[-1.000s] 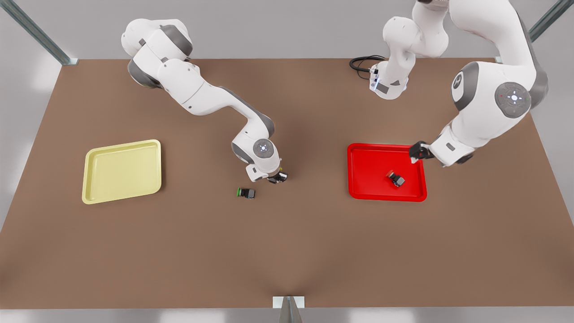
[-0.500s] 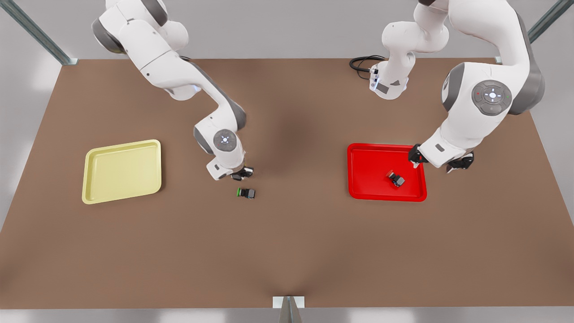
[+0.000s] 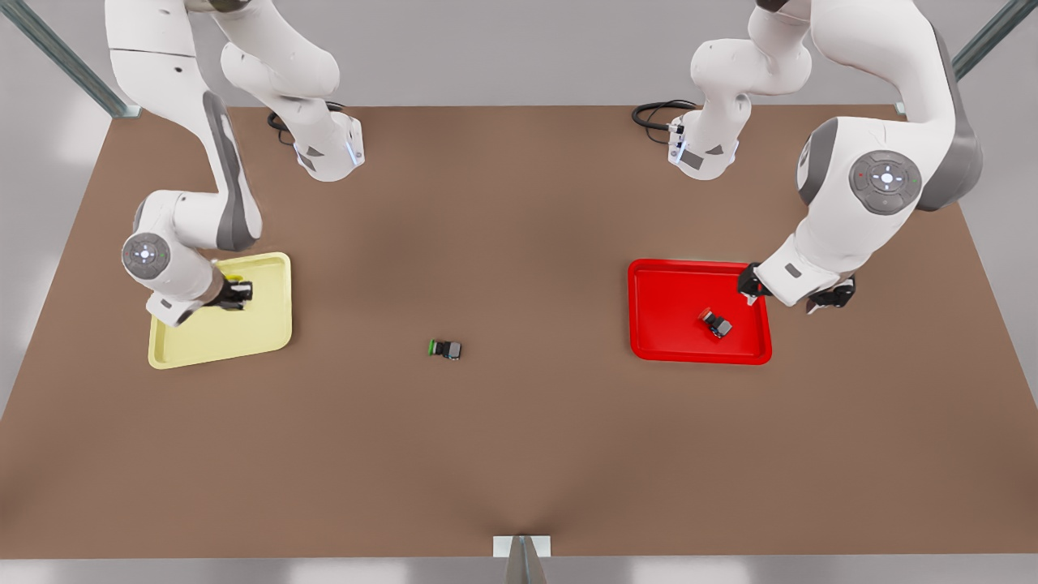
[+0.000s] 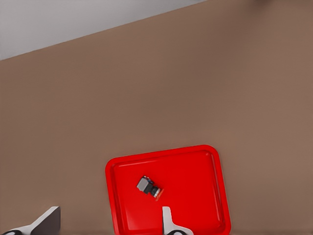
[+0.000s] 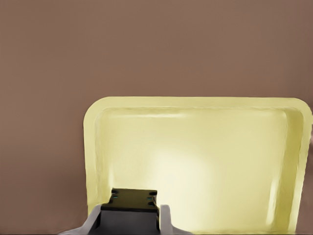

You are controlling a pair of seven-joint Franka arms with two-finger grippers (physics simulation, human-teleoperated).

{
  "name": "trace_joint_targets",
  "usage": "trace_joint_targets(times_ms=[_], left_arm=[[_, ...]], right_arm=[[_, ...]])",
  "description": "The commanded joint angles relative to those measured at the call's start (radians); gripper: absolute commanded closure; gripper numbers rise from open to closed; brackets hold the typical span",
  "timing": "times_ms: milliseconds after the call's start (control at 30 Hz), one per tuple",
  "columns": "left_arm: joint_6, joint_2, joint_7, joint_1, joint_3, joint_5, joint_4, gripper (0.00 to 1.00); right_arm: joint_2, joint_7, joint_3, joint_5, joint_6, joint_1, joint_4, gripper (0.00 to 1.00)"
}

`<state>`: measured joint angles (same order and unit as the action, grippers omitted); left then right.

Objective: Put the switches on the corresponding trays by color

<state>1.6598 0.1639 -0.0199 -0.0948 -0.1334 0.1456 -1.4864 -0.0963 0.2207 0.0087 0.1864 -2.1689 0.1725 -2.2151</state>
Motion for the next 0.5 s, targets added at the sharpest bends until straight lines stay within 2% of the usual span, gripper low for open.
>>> trace_joint_targets(times_ms=[0, 133, 167, 233, 333, 467], left_arm=[[0.0, 0.003, 0.0, 0.0, 0.0, -0.003, 0.002, 0.0], [0.002, 0.006, -0.006, -0.002, 0.0, -0.003, 0.002, 0.0], [0.002, 0.008, -0.008, -0.002, 0.0, -0.003, 0.003, 0.0], [0.003, 0.009, -0.009, -0.002, 0.0, -0.003, 0.002, 0.0], [0.003, 0.009, -0.009, -0.002, -0.002, -0.003, 0.002, 0.0], [0.002, 0.011, -0.023, -0.003, -0.002, -0.003, 0.003, 0.0]], right_arm=[[-0.003, 0.003, -0.007, 0.002, -0.003, -0.034, 0.002, 0.49], [-0.013, 0.029, -0.019, 0.001, -0.009, -0.033, 0.006, 0.48], [-0.013, 0.029, -0.019, 0.002, -0.008, -0.033, 0.008, 0.45], [-0.017, 0.028, -0.021, 0.001, -0.005, -0.03, 0.015, 0.07], [-0.017, 0.028, -0.021, 0.001, 0.001, -0.03, 0.022, 0.0], [-0.019, 0.032, -0.021, 0.001, 0.012, -0.028, 0.04, 0.0]])
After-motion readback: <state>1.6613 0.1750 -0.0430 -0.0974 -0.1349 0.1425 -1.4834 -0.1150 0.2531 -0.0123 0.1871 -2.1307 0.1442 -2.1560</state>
